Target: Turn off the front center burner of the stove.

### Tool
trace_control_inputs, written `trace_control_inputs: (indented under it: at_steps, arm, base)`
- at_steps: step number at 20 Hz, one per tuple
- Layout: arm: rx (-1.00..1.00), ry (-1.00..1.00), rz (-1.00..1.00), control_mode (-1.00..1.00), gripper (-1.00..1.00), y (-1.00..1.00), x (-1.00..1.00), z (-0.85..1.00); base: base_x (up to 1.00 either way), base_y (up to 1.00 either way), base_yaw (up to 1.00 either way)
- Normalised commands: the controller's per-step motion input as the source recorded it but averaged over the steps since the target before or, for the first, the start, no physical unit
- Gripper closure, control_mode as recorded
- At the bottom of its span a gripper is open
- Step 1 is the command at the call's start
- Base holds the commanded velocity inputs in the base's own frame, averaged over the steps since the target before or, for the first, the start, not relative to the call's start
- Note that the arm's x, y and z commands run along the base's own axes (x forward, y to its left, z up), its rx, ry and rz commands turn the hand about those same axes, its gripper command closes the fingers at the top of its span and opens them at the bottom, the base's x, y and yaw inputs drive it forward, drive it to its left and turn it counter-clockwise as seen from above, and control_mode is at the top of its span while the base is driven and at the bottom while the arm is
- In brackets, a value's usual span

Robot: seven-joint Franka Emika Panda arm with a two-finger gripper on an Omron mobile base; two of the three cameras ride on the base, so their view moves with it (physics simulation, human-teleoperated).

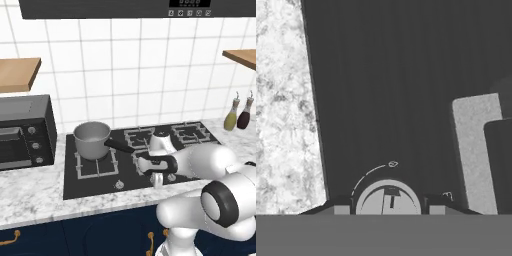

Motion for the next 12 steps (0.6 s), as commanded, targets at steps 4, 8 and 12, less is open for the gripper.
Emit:
trace_control_inputs:
  at_steps: [4, 8, 12]
  arm:
    - [0.0, 0.0, -0.32, -1.0, 1.0, 0.0, -0.17, -0.19]
    - [0.0, 0.0, -0.31, -1.0, 1.0, 0.0, -0.15, -0.19]
    - [0.0, 0.0, -0.31, -1.0, 1.0, 0.0, -0.13, -0.18]
  base:
    - [0.0, 0.0, 0.0]
    - [0.0, 0.0, 0.0]
    - [0.0, 0.0, 0.0]
